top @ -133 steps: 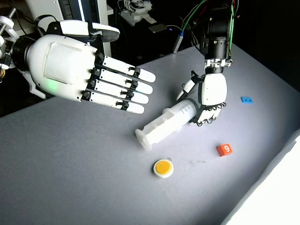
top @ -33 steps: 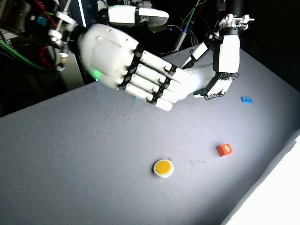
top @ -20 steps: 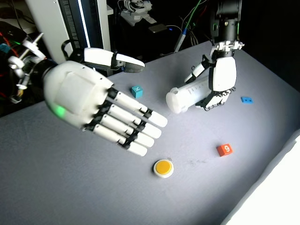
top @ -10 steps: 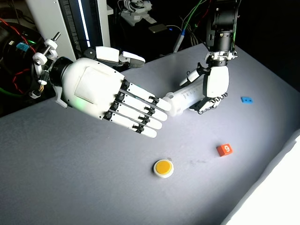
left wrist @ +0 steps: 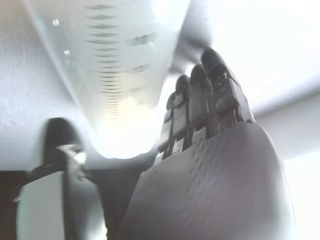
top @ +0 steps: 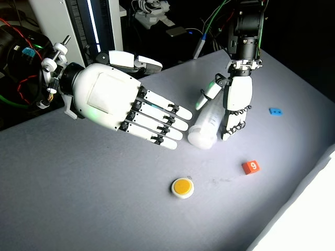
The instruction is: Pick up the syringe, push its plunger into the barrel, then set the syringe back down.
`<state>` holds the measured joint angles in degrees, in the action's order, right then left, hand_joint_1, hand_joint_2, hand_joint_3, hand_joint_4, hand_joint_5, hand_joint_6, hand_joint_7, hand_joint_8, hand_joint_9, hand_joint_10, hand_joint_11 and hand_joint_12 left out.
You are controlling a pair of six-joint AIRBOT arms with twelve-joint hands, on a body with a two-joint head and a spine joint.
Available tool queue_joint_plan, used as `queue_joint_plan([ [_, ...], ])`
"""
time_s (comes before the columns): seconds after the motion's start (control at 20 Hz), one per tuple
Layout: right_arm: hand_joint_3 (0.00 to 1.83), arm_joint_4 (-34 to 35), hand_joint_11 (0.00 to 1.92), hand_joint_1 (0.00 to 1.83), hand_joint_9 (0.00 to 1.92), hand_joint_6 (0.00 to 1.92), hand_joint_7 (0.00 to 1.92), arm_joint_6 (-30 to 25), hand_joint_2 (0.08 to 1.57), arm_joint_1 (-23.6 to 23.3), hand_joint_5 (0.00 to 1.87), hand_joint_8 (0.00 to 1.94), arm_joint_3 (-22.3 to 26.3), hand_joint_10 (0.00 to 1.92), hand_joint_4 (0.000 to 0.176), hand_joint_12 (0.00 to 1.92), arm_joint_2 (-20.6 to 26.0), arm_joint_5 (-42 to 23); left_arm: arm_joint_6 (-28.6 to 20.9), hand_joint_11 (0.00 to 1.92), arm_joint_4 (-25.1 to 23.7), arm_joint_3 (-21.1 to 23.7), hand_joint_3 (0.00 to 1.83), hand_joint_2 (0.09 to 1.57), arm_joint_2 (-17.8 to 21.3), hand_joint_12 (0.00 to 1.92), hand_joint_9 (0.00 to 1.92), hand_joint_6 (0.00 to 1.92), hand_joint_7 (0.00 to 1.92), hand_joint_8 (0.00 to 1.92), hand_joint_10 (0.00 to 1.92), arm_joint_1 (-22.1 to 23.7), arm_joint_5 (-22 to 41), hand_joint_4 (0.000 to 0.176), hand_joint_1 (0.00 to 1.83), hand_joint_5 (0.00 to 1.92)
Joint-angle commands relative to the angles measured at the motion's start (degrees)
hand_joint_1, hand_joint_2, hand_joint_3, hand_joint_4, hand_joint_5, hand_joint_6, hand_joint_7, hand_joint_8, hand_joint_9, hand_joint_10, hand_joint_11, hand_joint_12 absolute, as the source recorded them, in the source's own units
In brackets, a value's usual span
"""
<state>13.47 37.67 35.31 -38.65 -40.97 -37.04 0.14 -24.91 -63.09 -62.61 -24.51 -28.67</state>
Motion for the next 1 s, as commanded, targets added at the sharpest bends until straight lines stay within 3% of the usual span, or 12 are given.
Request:
queue_joint_plan([
  [0.0, 0.0, -0.69, 0.0, 0.0, 0.0, 0.0, 0.0, 0.02, 1.11, -0.35, 0.03, 0.0, 0.05, 0.0, 0.0, 0.0, 0.1, -7.19, -0.06, 0.0, -1.51, 0.27, 0.0, 0.89, 0.43, 0.11, 0.0, 0.0, 0.0, 0.0, 0.0, 0.96, 3.38, 0.0, 0.68, 0.0],
  [0.15, 0.0, -0.69, 0.0, 0.0, 0.0, 0.0, 0.01, 0.04, 1.12, -0.32, 0.04, 0.0, 0.04, 0.0, 0.0, 0.0, 0.08, -7.25, -0.06, 0.0, -2.96, 1.59, 0.0, 0.83, 1.93, 0.01, 0.0, 0.0, 0.0, 0.0, 0.0, 2.75, 5.67, 0.0, 0.65, 0.0],
  [0.5, 0.0, -0.69, 0.0, 0.0, 0.0, 0.0, 0.0, 0.07, 1.11, -0.3, 0.03, 0.0, 0.05, 0.0, 0.0, 0.0, -0.05, -7.26, 0.01, 0.05, -20.15, 2.73, 0.01, 0.89, 7.16, 0.02, 0.05, 0.0, 0.05, 0.02, 0.02, 5.25, 27.58, 0.0, 0.56, 0.01],
  [0.55, 0.0, -0.69, 0.01, 0.0, 0.02, 0.01, 0.04, 0.09, 1.12, -0.29, 0.06, 0.01, 0.05, 0.01, 0.0, 0.0, -0.08, -7.28, 0.1, 0.01, -22.56, 2.08, 0.0, 0.93, 7.82, 0.69, 0.27, 0.02, 0.36, 0.04, 0.2, 5.39, 32.42, 0.0, 0.44, 0.28],
  [0.6, 0.0, -0.69, 0.07, 0.0, 0.12, 0.01, 0.15, 0.11, 1.13, -0.29, 0.16, 0.01, 0.05, 0.02, 0.0, 0.05, -0.12, -7.31, 0.16, 0.0, -24.63, 1.33, 0.0, 0.95, 8.34, 1.26, 0.21, 0.16, 0.48, 0.27, 0.89, 5.43, 36.46, 0.0, 0.38, 0.42],
  [0.65, 0.0, -0.69, 0.16, 0.06, 0.46, 0.0, 0.55, 0.16, 1.14, -0.29, 0.45, 0.01, 0.05, 0.2, 0.0, 0.8, -0.18, -7.34, 0.2, 0.03, -26.17, 0.65, 0.0, 0.97, 9.04, 1.79, 0.1, 1.57, 0.1, 1.59, 1.72, 5.35, 40.52, 0.0, 0.34, 0.09],
  [0.7, 0.0, -0.69, 0.14, 0.07, 0.33, 0.83, 0.37, 0.18, 1.13, -0.29, 0.39, 1.25, 0.05, 1.41, 0.0, 1.7, -0.25, -7.38, 0.21, 0.09, -27.97, -0.02, 0.0, 0.99, 9.86, 1.89, 0.1, 1.85, 0.02, 1.85, 1.88, 5.01, 44.74, 0.0, 0.34, 0.02],
  [0.75, 0.0, -0.69, 0.17, 0.1, 0.16, 1.65, 0.12, 0.21, 1.13, -0.28, 0.19, 1.8, 0.05, 1.82, 0.0, 1.88, -0.28, -7.45, 0.34, 0.43, -30.79, -0.68, 0.01, 1.06, 10.68, 1.92, 0.51, 1.91, 0.59, 1.91, 1.91, 4.5, 50.19, 0.0, 0.22, 0.51],
  [0.8, 0.0, -0.69, 0.18, 0.1, 0.16, 1.87, 0.09, 0.22, 1.12, -0.27, 0.15, 1.91, 0.05, 1.9, 0.0, 1.91, -0.28, -7.52, 0.42, 0.92, -32.27, -1.14, 0.01, 1.1, 11.33, 1.92, 1.07, 1.92, 1.16, 1.92, 1.92, 4.0, 54.07, 0.0, 0.12, 1.05],
  [0.85, 0.0, -0.69, 0.78, 0.08, 0.86, 1.91, 0.85, 0.23, 1.07, -0.26, 0.68, 1.94, 0.05, 1.92, 0.0, 1.92, -0.28, -7.63, 0.71, 1.49, -34.17, -1.47, 0.01, 1.12, 12.45, 1.92, 1.61, 1.92, 1.61, 1.92, 1.92, 3.34, 59.69, 0.0, 0.05, 1.48],
  [0.9, 0.0, -0.69, 1.18, 0.04, 1.22, 1.92, 1.21, 0.23, 1.06, -0.24, 1.05, 1.94, 0.05, 1.92, 0.0, 1.92, -0.28, -7.68, 0.81, 1.68, -35.47, -1.51, 0.0, 1.13, 13.37, 1.92, 1.76, 1.92, 1.74, 1.92, 1.92, 2.91, 63.98, 0.016, 0.05, 1.65],
  [0.95, 0.0, -0.69, 1.43, 0.01, 1.43, 1.92, 1.45, 0.23, 1.05, -0.23, 1.38, 1.94, 0.05, 1.92, 0.0, 1.92, -0.28, -7.69, 1.17, 1.73, -36.42, -1.43, 0.0, 1.1, 14.38, 1.92, 1.8, 1.92, 1.76, 1.92, 1.92, 2.48, 67.8, 0.071, 0.09, 1.66],
])
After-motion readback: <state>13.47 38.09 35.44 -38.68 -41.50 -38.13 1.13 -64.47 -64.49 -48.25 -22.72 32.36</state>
